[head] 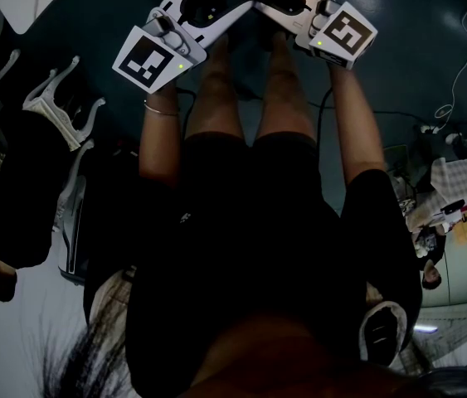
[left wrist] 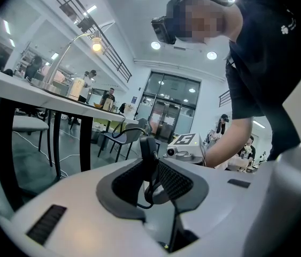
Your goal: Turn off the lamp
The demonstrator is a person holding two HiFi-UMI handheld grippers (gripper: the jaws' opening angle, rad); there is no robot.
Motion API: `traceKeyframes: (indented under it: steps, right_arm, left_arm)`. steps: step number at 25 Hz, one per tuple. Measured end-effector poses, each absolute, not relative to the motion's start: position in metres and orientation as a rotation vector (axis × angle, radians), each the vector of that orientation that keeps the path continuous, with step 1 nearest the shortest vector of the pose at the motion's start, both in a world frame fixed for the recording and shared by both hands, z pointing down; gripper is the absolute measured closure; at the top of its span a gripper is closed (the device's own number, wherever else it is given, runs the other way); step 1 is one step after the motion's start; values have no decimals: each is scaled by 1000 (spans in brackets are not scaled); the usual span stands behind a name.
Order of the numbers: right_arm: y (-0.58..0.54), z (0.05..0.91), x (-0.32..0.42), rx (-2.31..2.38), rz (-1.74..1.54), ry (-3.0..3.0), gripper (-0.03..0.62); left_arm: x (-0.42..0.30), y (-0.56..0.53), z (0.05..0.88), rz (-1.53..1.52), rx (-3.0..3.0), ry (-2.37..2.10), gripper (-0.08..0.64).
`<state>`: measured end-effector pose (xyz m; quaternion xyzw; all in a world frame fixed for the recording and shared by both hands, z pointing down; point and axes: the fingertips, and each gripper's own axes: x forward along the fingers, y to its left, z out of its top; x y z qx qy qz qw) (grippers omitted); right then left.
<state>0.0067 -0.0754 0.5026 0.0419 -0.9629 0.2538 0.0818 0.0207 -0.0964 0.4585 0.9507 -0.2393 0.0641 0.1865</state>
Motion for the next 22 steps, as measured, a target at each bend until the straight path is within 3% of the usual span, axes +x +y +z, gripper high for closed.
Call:
traceKeyframes:
  steps: [22]
  right_arm:
    - [-76,508,9,158,756,-2860,588]
  left_arm:
    - [21,-98,462,181,2659,-689,471]
